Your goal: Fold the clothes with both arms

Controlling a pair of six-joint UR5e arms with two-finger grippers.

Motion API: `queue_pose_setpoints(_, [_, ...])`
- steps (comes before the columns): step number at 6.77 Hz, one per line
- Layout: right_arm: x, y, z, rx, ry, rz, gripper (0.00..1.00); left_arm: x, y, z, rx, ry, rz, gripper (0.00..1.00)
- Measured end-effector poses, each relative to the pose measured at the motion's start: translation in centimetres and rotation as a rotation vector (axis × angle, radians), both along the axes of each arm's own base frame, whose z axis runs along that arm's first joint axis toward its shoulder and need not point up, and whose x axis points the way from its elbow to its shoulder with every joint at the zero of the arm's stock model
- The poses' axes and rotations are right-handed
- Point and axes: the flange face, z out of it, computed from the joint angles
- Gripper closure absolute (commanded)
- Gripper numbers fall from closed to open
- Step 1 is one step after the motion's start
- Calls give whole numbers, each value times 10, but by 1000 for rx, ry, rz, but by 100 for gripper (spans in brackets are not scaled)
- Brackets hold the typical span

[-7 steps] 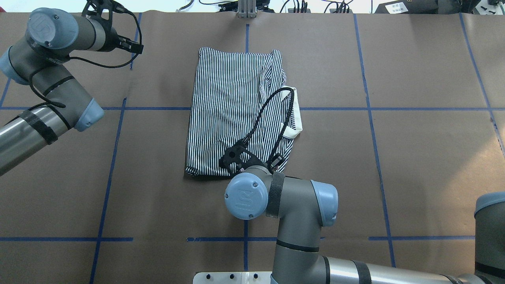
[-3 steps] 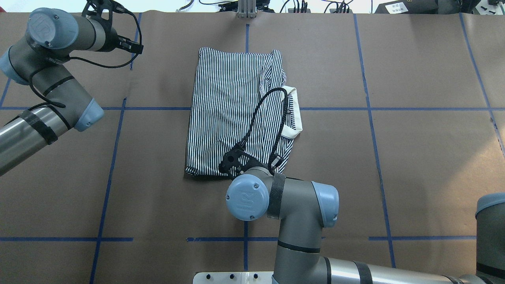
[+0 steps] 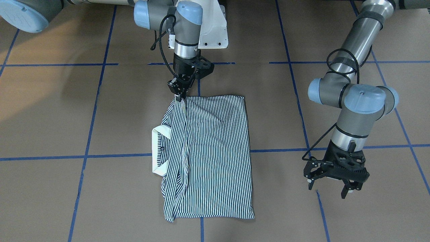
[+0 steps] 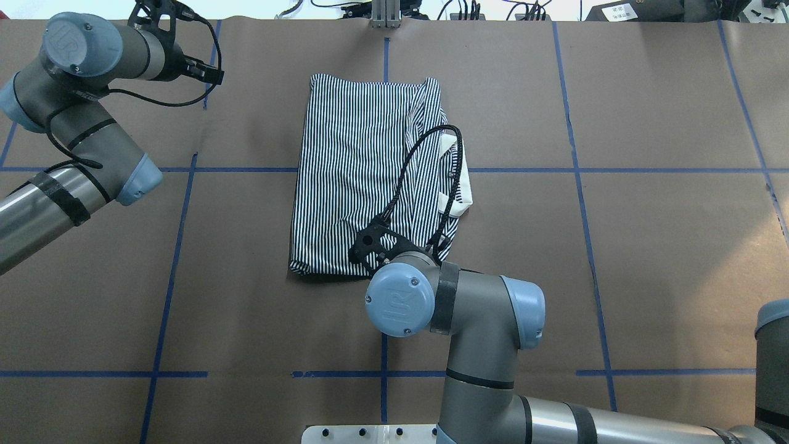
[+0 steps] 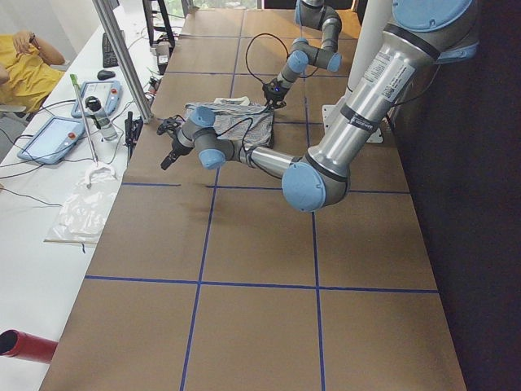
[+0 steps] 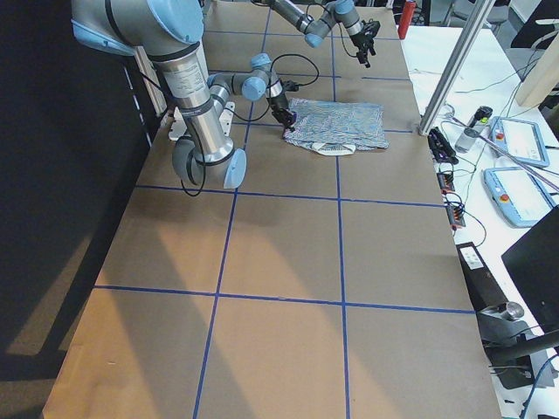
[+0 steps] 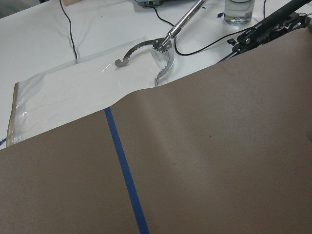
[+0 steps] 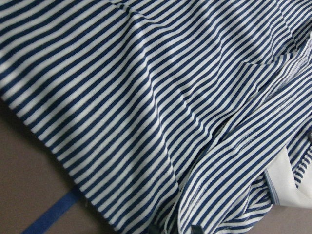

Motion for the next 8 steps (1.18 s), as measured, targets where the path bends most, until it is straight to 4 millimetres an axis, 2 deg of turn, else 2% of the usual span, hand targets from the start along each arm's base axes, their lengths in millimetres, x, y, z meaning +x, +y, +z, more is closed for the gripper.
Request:
queue_pose_setpoints(1, [14,2,11,2,0,1,87,0,0,0,1,0,0,0])
queue_pose_setpoints(2, [28,4,21,1,0,5,87,2,1,0,1,1,2,0])
queue_pose_setpoints(3, [38,7,32,-5,3,12,72,2,1,0,1,1,3,0])
queue_pose_setpoints(4, [42,13,45,-25,4,30,49,3,2,0,1,1,3,0])
queue_pose_setpoints(5, [40,27,58,-69,-10,71,0,4,2,0,1,1,4,0])
queue_pose_setpoints(6, [36,39,65,-107,-31,111,0,5,3,0,1,1,6,0])
queue_pose_setpoints(8, [48,41,49,-131,-95,153,0,7,3,0,0,1,8,0])
